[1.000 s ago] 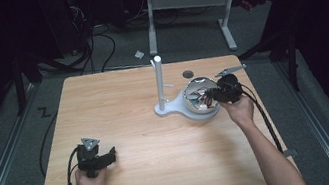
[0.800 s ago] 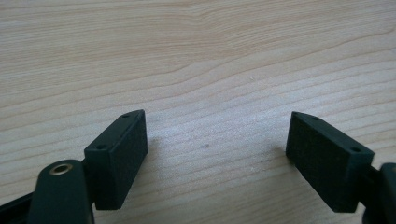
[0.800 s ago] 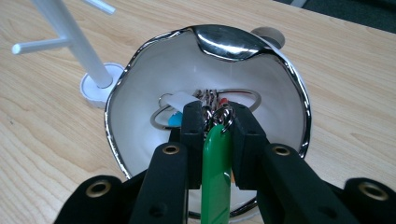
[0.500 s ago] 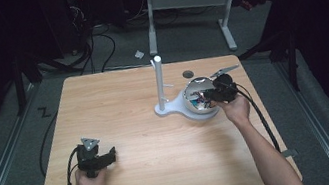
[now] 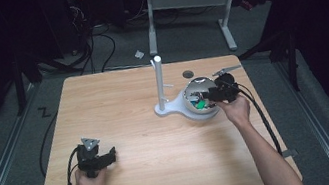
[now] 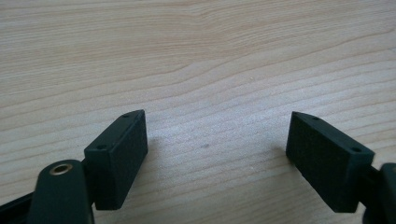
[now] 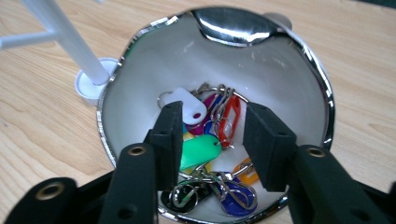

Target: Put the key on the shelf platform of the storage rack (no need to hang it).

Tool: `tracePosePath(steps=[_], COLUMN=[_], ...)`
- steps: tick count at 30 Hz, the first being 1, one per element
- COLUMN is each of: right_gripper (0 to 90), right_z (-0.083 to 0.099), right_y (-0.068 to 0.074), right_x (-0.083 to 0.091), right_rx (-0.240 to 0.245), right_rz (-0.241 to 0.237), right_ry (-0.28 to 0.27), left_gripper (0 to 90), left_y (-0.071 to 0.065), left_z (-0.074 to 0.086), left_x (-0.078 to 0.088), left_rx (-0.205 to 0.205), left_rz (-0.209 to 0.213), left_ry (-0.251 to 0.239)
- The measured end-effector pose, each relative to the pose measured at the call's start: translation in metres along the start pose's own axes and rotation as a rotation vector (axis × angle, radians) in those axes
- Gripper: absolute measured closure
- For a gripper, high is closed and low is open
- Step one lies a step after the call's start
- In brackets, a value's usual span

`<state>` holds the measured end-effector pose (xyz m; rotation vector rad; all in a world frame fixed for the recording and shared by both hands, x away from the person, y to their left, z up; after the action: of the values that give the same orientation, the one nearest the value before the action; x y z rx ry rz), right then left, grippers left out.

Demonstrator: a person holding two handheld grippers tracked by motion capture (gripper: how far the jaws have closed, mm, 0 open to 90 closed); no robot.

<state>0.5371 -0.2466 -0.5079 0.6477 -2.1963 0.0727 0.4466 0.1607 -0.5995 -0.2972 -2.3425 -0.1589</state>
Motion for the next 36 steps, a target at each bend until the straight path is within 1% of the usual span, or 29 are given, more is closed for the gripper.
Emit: tracePosePath(steps=[1, 3, 6, 10, 13, 15, 17, 20, 22, 23, 24, 26, 28, 31, 34, 35, 36], right_gripper=[54.6, 53.5, 50.8, 48.8, 48.3, 48.2, 48.1, 46.9, 47.0, 47.2, 47.5, 47.7, 47.2, 46.9, 46.8, 46.8, 46.8], right_z=[-0.002, -0.005, -0.008, -0.012, -0.013, -0.014, -0.013, -0.006, -0.003, -0.003, -0.003, -0.002, 0.002, 0.009, 0.010, 0.009, 0.009], right_y=[0.001, 0.003, 0.004, 0.006, 0.006, 0.006, 0.004, 0.002, 0.001, 0.001, 0.001, 0.002, 0.000, -0.003, -0.002, -0.001, 0.000], right_x=[0.003, 0.009, 0.019, 0.032, 0.043, 0.050, 0.057, 0.065, 0.070, 0.076, 0.079, 0.086, 0.089, 0.094, 0.103, 0.108, 0.110], right_rx=[0.007, 0.011, 0.013, 0.011, 0.024, 0.019, 0.006, -0.022, -0.019, -0.014, -0.015, -0.035, -0.050, -0.044, -0.035, -0.026, -0.026], right_rz=[0.001, -0.002, 0.006, 0.010, 0.025, 0.026, 0.025, 0.013, 0.022, 0.036, 0.037, 0.023, 0.020, 0.038, 0.042, 0.045, 0.046], right_ry=[-0.012, -0.033, -0.059, -0.089, -0.106, -0.120, -0.145, -0.141, -0.137, -0.149, -0.158, -0.191, -0.188, -0.177, -0.183, -0.192, -0.196], left_gripper=[21.2, 21.2, 21.2, 21.2, 21.2, 21.2, 21.2, 21.2, 21.2, 21.2, 21.2, 21.1, 21.1, 21.1, 21.1, 21.1, 21.0], left_y=[0.000, 0.000, 0.000, 0.000, 0.000, 0.000, 0.000, 0.000, 0.000, 0.000, 0.000, 0.000, 0.000, 0.000, 0.000, 0.000, 0.000], left_z=[0.000, 0.000, 0.000, 0.000, 0.000, 0.000, 0.000, 0.000, 0.000, 0.000, 0.000, 0.000, 0.000, 0.000, 0.000, 0.000, 0.000], left_x=[0.000, 0.000, 0.000, 0.000, 0.000, 0.000, 0.000, 0.000, 0.000, 0.000, 0.000, 0.000, 0.000, 0.000, 0.000, 0.000, 0.000], left_rx=[0.000, 0.000, 0.000, 0.000, 0.000, 0.000, 0.000, 0.000, 0.000, 0.000, 0.000, 0.000, 0.000, 0.000, -0.001, -0.002, 0.002], left_rz=[0.000, 0.000, 0.000, 0.000, 0.000, 0.000, 0.000, 0.000, 0.000, 0.000, 0.000, 0.000, -0.001, 0.000, -0.001, -0.001, 0.000], left_ry=[0.000, 0.000, 0.000, 0.000, 0.000, 0.000, 0.000, 0.000, 0.000, 0.000, 0.000, 0.000, 0.000, 0.000, 0.000, 0.000, 0.000])
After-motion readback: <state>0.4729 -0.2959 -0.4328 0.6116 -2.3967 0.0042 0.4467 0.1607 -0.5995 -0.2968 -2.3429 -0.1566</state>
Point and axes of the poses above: each handheld gripper's, and its own axes: x roughly backward along the jaws, z roughly out of its underside, y roughly to its left, the point moved 10 cm from there along -x, roughly forward along the jaws, and after that the axes turned 5 degrees about -z, right-handed, at the moved point
